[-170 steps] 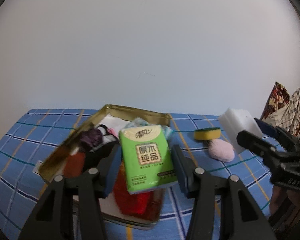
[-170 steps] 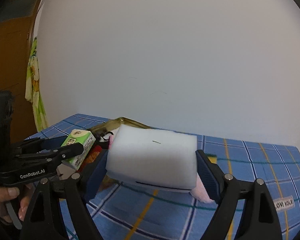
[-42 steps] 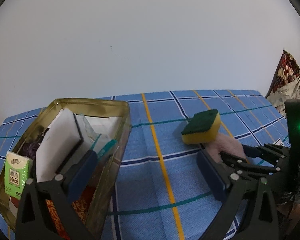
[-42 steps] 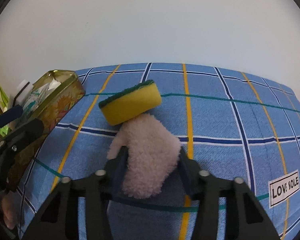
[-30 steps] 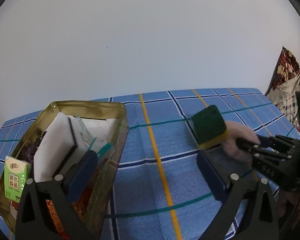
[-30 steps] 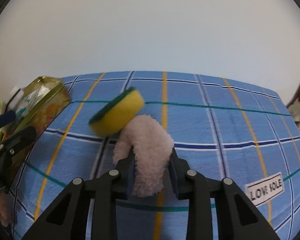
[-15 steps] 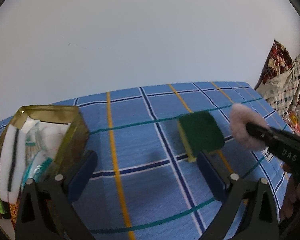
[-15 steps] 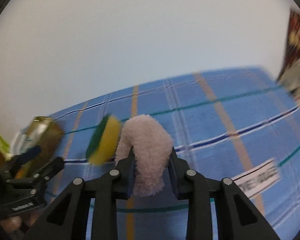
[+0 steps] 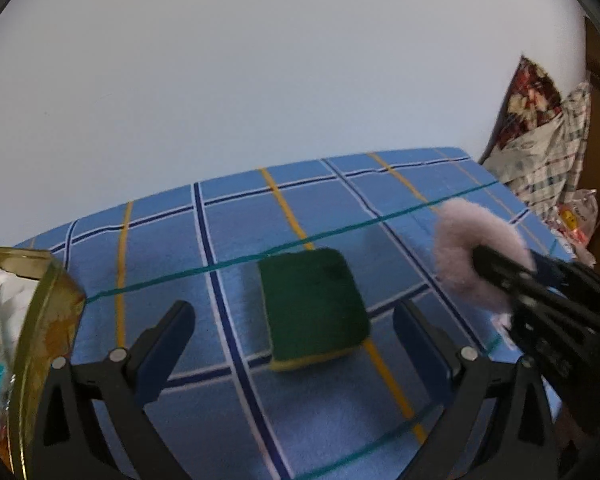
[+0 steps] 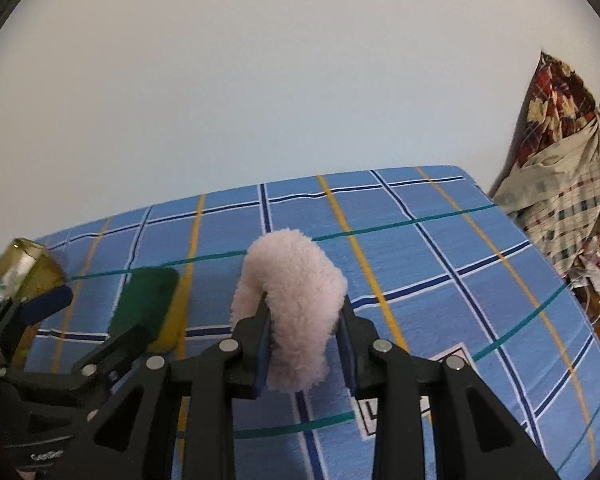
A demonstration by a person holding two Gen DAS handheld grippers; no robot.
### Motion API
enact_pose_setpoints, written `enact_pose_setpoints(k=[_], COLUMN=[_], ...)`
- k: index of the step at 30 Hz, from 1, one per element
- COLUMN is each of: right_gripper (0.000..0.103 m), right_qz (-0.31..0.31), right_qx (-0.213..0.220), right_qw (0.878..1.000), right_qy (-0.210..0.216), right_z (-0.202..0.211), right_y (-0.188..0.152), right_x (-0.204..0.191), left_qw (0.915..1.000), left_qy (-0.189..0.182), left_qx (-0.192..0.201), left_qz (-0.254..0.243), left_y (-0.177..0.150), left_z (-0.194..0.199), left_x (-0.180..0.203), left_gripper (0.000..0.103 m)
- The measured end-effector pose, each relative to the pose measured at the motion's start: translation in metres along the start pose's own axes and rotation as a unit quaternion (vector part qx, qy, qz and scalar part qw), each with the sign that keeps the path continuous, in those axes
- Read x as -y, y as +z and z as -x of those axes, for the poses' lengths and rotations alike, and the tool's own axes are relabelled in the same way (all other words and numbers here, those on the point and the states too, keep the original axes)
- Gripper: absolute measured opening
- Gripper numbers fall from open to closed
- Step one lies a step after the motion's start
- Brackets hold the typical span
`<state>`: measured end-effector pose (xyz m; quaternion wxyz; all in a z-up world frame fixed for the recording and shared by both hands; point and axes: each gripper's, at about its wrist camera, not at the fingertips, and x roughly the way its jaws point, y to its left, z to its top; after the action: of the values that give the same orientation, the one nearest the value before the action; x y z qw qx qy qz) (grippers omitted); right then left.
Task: Organize soft objects
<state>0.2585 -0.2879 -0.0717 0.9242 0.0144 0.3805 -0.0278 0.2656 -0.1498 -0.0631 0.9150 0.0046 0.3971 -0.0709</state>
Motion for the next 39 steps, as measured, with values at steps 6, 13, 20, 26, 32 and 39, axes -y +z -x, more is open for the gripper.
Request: enact_pose_setpoints(k=[6,13,20,26,32,39], right_gripper=[0.031,0.031,0.031,0.031,0.031,0.031], right_qz=[0.018,0.033,0.05,0.059,0.058,0.07], right_qx=[0.012,0.02,0.04,0.035,0.042,0.045], right_qw=[1.0,0.999,0.998,0.997,0.996,0.992], right_qy=[-0.021,-0.033,-0.006,0.029,0.054,0.09], right_z=[-0.001,0.006,0.01,0.008,0.01,0.011], right_y=[0.0,-0.001,-0.005,-0.013,-0.017,-0.023], right_x=[-0.007,-0.017,-0.034,-0.048,-0.059,-0.076], left_qw=[0.9998,0.9993,0.9981,0.9996,0.9994,0.9979], left_qy=[-0.005,-0.015,-0.042,-0.009,0.008,0.018], left_qx=[-0.019,-0.031,-0.036,-0.005,0.034,0.057], left_qz=[0.009,-0.012,-0.028,-0.025,-0.003,0.023], left_y=[0.001,0.0,-0.011,-0.029,-0.044,-0.059], left_z=[-0.017,-0.024,-0.015,0.016,0.044,0.068], left_x=[-0.002,0.007,0.001,-0.02,-0.044,-0.061], left_gripper=[0.101,0.081,0.057,0.057,0.057,0.057])
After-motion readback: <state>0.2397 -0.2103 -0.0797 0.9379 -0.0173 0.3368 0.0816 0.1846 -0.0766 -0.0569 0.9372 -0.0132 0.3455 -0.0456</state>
